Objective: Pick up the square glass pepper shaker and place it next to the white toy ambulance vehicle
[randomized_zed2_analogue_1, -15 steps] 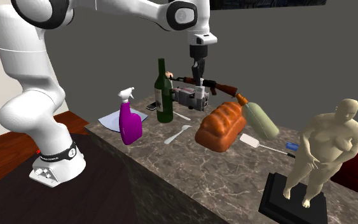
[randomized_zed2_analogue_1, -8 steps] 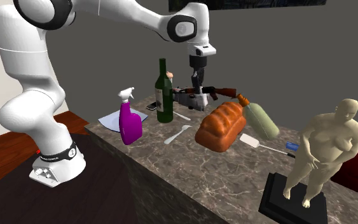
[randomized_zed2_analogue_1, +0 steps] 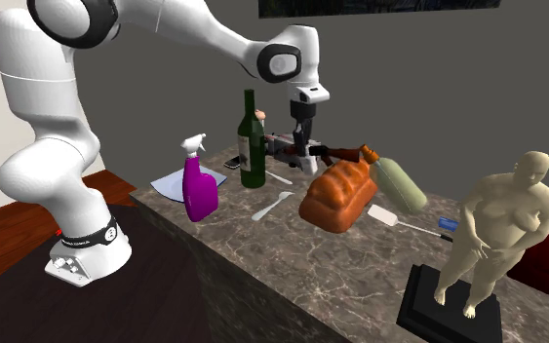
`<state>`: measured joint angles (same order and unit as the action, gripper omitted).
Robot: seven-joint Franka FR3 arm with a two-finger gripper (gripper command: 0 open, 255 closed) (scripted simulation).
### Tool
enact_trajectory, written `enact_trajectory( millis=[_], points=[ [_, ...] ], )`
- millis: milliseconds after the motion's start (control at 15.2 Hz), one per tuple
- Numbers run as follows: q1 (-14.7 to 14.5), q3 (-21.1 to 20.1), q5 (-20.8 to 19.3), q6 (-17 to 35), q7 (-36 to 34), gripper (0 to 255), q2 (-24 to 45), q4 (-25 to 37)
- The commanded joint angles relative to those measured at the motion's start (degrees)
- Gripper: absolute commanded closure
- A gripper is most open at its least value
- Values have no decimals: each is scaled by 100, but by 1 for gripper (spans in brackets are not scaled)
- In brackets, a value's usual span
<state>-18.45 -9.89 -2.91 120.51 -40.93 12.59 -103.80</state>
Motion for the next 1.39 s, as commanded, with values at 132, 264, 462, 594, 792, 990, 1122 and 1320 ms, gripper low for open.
enact_trajectory(
  millis=[132,264,462,594,792,990,1122,1320],
  points=[
    [-2,7,-26,283,-16,255,99,-183],
    [-4,11,-41,421,-27,255,156,-263],
    [-9,18,-66,625,-44,255,251,-375],
    [-12,22,-77,705,-51,255,291,-416],
    [-16,27,-75,705,-51,255,290,-416],
    [-21,32,-74,705,-49,255,290,-416],
    [-13,36,-66,696,-32,0,277,-418],
    [-3,42,-67,760,-23,0,256,-504]
  ],
)
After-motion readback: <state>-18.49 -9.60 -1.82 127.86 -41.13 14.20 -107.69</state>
